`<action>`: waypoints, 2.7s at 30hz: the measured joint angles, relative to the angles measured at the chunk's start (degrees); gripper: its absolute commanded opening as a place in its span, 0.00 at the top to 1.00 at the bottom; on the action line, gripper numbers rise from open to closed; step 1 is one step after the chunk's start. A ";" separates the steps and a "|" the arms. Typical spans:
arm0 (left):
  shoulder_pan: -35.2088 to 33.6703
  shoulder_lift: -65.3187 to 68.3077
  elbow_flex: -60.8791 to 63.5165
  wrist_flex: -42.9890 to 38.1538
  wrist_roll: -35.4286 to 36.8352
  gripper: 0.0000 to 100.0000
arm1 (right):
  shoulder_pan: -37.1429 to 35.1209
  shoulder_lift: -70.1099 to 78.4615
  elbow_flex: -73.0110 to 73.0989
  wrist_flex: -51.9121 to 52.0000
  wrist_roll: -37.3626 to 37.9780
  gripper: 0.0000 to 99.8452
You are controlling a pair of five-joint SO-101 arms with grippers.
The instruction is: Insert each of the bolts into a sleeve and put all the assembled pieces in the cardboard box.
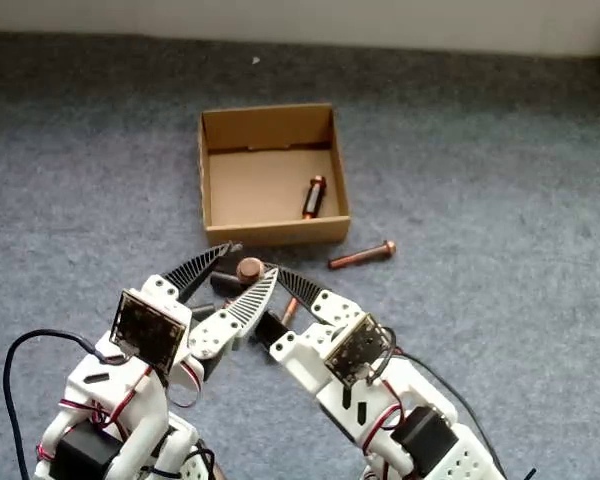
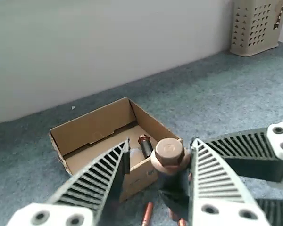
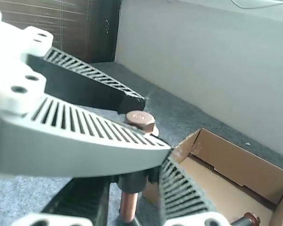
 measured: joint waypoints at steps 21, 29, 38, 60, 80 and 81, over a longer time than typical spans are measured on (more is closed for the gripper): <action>-18.02 0.00 -2.73 6.86 -0.18 0.83 | 11.08 1.67 -0.09 0.00 0.00 0.99; -28.31 0.26 14.59 -4.92 -1.93 0.99 | 16.70 20.40 -8.97 0.00 0.00 0.99; -35.60 0.18 27.96 -15.65 -3.52 0.99 | 20.04 42.46 -24.79 0.00 -4.31 0.99; -33.76 0.35 28.22 -14.77 -9.23 0.99 | 20.13 102.68 -52.13 -26.81 -7.30 0.99; -33.76 0.35 28.22 -14.77 -9.23 0.99 | 21.36 123.34 -66.64 -15.47 -7.38 0.99; -33.76 0.35 28.22 -14.77 -9.23 0.99 | 21.36 124.13 -69.01 -12.40 -7.38 0.99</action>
